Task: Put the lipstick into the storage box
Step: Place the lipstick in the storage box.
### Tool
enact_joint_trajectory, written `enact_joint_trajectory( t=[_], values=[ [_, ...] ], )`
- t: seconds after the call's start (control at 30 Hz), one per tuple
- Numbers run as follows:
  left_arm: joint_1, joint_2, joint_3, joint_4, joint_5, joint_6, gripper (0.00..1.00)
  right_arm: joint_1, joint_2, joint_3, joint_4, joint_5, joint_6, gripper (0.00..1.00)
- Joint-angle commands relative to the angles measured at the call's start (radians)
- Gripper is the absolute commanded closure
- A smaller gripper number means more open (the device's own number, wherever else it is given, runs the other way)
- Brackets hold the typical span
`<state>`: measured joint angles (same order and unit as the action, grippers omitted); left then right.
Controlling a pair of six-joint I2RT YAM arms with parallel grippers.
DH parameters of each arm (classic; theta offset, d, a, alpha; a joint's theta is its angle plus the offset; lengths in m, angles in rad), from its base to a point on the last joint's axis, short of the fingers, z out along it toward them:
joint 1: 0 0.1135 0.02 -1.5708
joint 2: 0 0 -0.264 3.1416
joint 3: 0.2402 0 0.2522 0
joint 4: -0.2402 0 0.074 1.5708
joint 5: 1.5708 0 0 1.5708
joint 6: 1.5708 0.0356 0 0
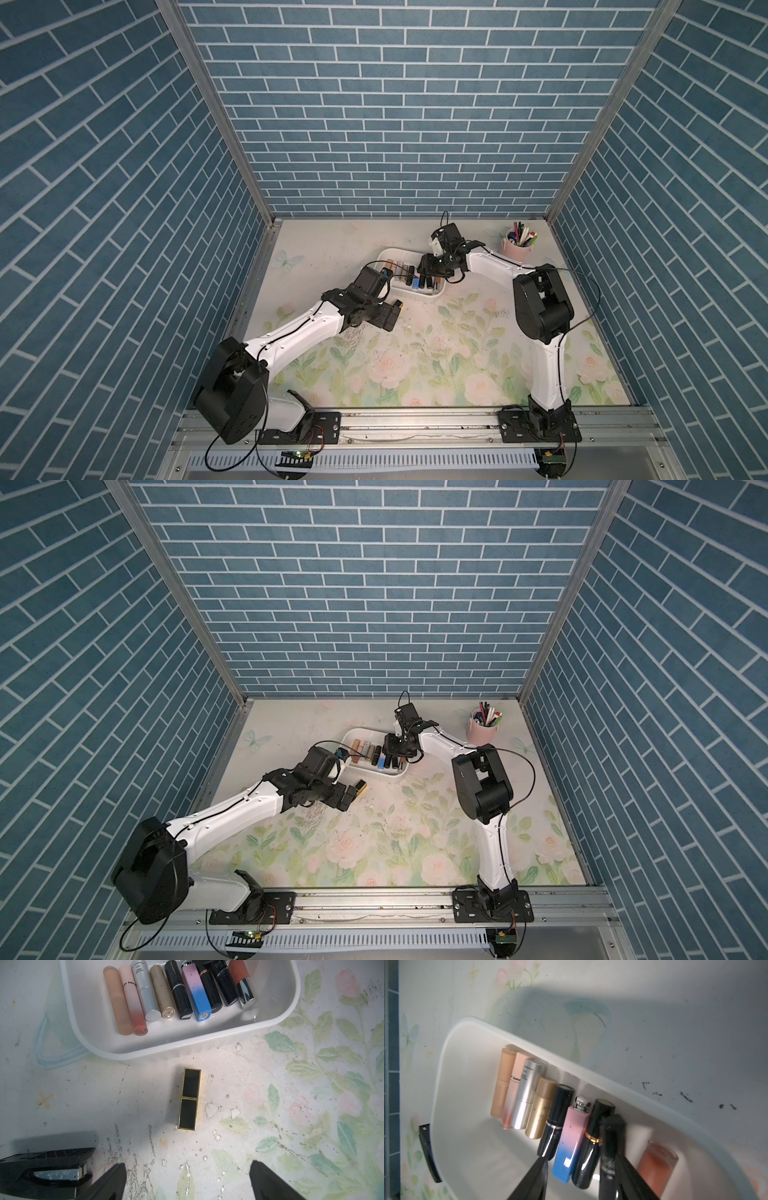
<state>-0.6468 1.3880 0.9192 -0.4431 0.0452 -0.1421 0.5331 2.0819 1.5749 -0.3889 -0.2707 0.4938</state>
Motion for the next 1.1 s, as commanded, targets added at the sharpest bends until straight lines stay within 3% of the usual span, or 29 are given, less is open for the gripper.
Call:
enact_joint_trajectory(
  t=[0.0, 0.37, 0.73, 1.07],
  values=[
    [-0.004, 0.014, -0.012, 0.006, -0.004, 0.006, 0.01, 0.005, -0.116, -0.031, 0.044, -0.025, 0.033, 0.43],
    [-0.004, 0.058, -0.014, 0.038, 0.003, 0.004, 0.02, 0.001, -0.312, -0.142, 0.124, -0.068, 0.052, 0.42],
    [-0.004, 0.159, 0.01, 0.053, -0.019, 0.009, 0.22, 0.0, -0.539, -0.343, 0.147, -0.067, 0.047, 0.42],
    [-0.007, 0.301, 0.092, 0.04, -0.053, 0.033, 0.27, -0.006, -0.694, -0.524, 0.184, -0.058, 0.052, 0.42]
  ],
)
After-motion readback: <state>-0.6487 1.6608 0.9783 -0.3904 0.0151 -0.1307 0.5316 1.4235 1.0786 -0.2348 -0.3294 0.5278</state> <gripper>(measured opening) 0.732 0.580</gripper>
